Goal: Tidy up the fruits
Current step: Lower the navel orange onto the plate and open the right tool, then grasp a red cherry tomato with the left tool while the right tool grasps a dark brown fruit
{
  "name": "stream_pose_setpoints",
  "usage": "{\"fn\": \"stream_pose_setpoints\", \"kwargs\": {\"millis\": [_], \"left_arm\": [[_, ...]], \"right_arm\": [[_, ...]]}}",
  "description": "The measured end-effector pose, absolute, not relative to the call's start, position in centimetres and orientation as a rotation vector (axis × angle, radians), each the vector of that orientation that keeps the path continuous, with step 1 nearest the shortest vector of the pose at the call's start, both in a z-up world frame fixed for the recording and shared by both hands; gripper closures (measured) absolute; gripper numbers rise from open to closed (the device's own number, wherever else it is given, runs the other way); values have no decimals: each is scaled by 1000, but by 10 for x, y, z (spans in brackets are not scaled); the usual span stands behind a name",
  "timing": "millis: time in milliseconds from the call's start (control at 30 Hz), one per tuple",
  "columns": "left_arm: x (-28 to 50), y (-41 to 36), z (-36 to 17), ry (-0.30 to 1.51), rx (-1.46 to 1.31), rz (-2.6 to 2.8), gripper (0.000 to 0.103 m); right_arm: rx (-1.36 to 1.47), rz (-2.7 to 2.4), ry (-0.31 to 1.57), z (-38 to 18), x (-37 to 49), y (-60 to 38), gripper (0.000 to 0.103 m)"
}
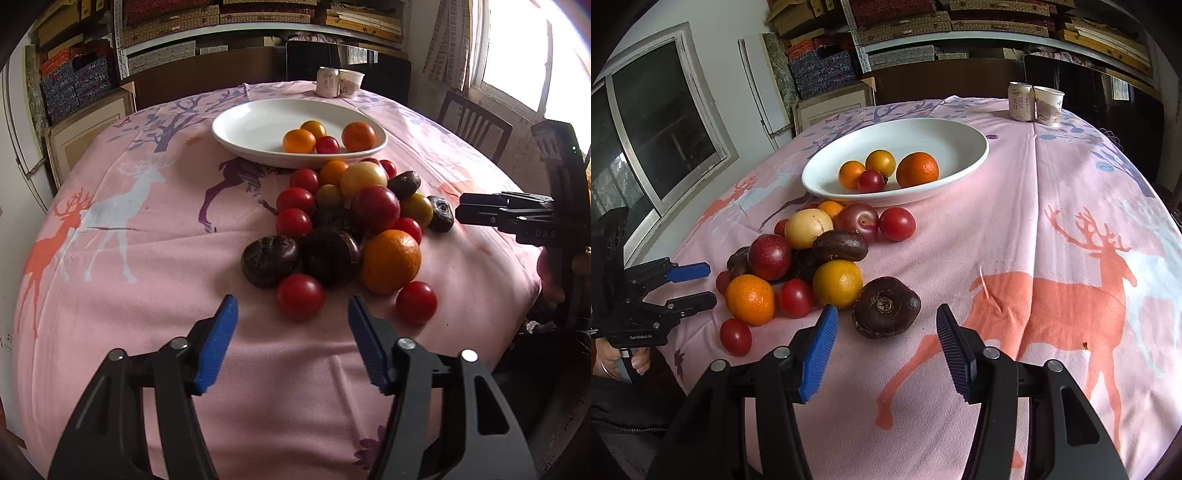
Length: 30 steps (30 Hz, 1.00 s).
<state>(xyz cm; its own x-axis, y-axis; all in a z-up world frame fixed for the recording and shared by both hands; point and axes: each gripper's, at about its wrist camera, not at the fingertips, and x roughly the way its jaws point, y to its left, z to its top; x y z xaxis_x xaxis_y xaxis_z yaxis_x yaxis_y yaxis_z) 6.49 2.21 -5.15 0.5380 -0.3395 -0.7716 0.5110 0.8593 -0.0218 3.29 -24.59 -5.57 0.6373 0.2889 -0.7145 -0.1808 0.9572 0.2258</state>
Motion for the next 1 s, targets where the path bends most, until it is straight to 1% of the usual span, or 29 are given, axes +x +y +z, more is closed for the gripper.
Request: {"fn": "stream_pose_setpoints", "kwargs": {"millis": [100, 233, 333, 400, 467, 633, 667, 733, 1000], "left_arm": [[67, 15, -59, 869, 217, -509, 55], [73, 9, -70, 877, 216, -490, 56], [71, 4, -70, 848, 232, -478, 56], [69, 3, -68, 843, 222, -488, 67], [65, 4, -64, 827, 229, -484, 73], [56, 11, -49, 805, 196, -495, 73], [55, 12, -46, 800, 192, -493, 73], [54, 14, -43, 794, 189, -489, 73], [55, 10, -26, 759, 173, -512, 73]], "right_arm": [[137, 265, 840, -57, 32, -245, 47], [125, 259, 845, -60, 32, -245, 47], [108, 263, 846, -61, 34, -242, 47], [96, 264, 846, -61, 38, -239, 47], [79, 257, 856, -61, 42, -235, 47], [-6, 239, 895, -67, 50, -219, 47], [-22, 229, 901, -69, 51, -217, 48], [-20, 202, 897, -70, 52, -218, 58], [119, 211, 835, -50, 44, -247, 58]]}}
